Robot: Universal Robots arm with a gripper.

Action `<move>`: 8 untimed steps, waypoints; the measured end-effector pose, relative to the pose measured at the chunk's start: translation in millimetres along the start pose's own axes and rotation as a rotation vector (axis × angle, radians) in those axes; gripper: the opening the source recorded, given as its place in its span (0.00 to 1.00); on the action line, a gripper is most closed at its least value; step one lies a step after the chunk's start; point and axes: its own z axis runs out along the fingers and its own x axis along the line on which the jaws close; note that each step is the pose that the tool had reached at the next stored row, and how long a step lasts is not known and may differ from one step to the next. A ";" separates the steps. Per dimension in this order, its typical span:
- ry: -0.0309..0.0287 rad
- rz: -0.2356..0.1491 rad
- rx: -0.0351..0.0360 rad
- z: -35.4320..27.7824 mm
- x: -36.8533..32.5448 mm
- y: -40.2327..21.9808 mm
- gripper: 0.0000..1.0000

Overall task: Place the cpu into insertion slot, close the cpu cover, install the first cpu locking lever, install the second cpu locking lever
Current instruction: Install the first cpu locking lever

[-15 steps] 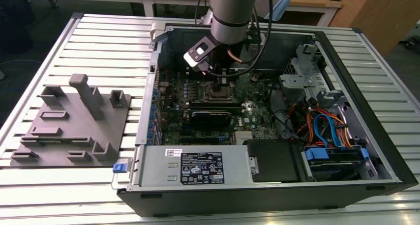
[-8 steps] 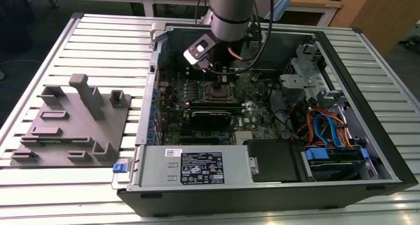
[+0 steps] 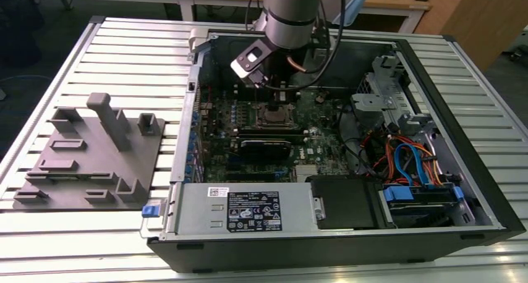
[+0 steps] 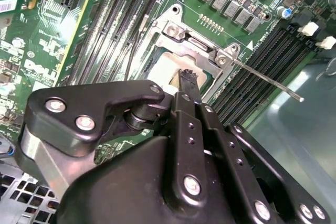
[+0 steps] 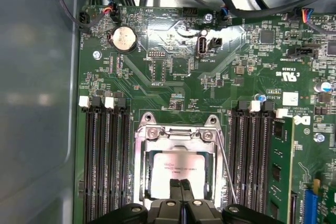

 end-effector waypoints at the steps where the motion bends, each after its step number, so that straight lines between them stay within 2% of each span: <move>1: -0.0012 0.000 0.0000 -0.6 0.0 0.0 0.10; 4: -0.0044 0.000 0.0000 -2.1 0.0 -0.1 0.10; 8: -0.0119 0.000 0.0003 -3.7 0.0 -0.1 0.10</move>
